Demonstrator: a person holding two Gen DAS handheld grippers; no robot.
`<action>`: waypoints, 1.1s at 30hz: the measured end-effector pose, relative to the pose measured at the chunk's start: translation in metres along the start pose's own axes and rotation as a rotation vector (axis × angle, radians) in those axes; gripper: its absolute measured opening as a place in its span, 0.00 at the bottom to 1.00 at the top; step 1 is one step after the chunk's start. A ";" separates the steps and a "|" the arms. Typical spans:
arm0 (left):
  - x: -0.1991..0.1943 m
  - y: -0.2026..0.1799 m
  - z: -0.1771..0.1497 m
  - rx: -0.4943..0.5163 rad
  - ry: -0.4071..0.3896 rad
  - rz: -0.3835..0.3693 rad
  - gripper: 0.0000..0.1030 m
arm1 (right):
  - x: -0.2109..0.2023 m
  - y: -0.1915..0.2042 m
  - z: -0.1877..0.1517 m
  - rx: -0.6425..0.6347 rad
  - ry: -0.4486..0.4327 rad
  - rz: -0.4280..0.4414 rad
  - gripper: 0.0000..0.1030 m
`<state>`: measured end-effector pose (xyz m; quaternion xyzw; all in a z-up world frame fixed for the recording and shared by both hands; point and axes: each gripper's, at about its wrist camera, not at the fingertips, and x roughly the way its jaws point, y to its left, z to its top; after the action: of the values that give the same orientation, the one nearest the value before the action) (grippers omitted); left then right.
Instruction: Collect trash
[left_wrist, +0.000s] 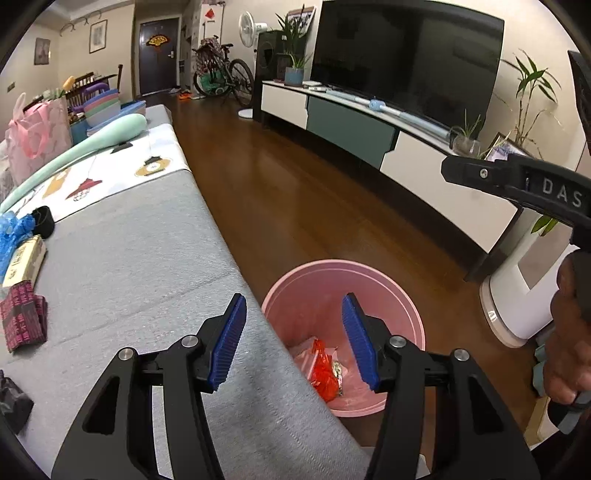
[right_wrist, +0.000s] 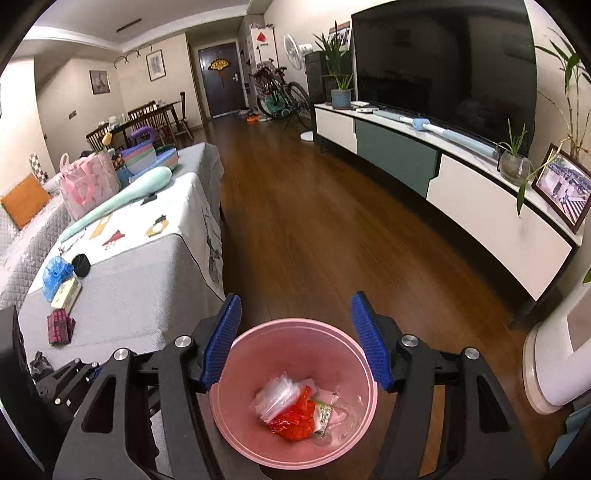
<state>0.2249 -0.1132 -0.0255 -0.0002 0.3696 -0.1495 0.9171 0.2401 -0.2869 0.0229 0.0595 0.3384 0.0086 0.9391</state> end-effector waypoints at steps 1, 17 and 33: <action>-0.004 0.002 0.000 -0.004 -0.010 0.001 0.51 | -0.003 0.001 0.001 0.001 -0.013 0.001 0.60; -0.101 0.089 0.003 -0.031 -0.134 0.118 0.47 | -0.040 0.059 -0.001 -0.021 -0.187 0.096 0.42; -0.140 0.222 -0.070 -0.257 -0.066 0.278 0.47 | -0.042 0.157 -0.030 -0.115 -0.113 0.325 0.27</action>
<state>0.1429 0.1453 -0.0064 -0.0712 0.3521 0.0270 0.9329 0.1926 -0.1303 0.0455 0.0599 0.2699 0.1762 0.9447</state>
